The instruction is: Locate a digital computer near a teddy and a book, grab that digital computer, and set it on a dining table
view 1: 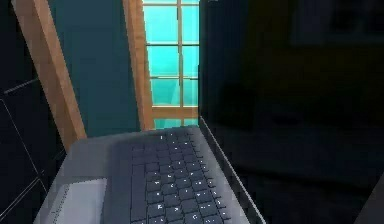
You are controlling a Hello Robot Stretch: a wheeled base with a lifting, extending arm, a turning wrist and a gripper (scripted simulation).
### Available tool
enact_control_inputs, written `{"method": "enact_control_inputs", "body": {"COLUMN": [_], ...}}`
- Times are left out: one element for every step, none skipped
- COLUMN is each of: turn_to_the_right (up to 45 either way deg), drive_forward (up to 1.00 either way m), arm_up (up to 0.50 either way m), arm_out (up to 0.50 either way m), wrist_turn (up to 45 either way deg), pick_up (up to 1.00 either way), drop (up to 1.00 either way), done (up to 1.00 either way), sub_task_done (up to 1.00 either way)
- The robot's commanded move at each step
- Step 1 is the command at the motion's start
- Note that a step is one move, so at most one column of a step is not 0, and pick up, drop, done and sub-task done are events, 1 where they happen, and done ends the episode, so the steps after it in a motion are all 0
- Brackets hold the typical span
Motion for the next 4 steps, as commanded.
{"method": "enact_control_inputs", "body": {"turn_to_the_right": [-3.0, 0.0, -15.0, 0.0], "drive_forward": [0.0, 0.6, 0.0, 0.45], "arm_up": [0.0, 0.0, 0.0, 0.0], "arm_out": [0.0, 0.0, 0.0, 0.0], "wrist_turn": [0.0, 0.0, 0.0, 0.0], "pick_up": [0.0, 0.0, 0.0, 0.0], "drop": [0.0, 0.0, 0.0, 0.0], "done": [0.0, 0.0, 0.0, 0.0], "sub_task_done": [0.0, 0.0, 0.0, 0.0]}}
